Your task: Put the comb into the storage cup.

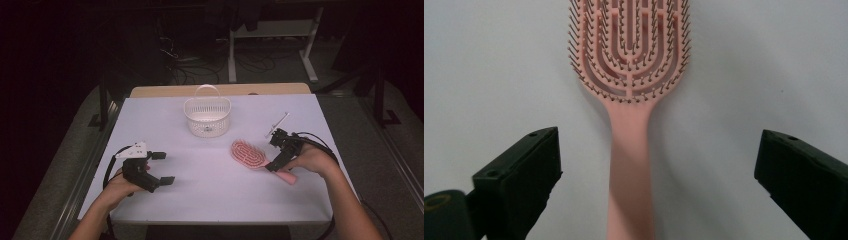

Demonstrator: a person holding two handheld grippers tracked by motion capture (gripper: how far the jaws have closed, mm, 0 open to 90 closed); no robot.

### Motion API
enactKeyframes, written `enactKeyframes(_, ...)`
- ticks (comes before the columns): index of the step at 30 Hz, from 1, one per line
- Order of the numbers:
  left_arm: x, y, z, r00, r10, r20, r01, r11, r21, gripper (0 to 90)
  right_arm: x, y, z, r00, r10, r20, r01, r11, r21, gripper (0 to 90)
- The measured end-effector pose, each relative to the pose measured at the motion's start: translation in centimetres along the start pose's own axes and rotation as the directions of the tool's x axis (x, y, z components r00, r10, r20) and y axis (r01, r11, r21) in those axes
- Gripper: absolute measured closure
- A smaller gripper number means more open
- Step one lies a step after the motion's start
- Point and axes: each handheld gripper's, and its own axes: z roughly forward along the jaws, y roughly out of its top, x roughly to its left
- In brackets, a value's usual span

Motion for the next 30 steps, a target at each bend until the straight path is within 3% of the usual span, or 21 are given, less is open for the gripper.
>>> enactKeyframes(30,0.0,0.0,0.0,1.0000,0.000,0.001,0.000,1.0000,0.000,0.0,0.1,0.5,1.2,0.9993,0.004,-0.037,0.000,0.995,0.102,32.0)
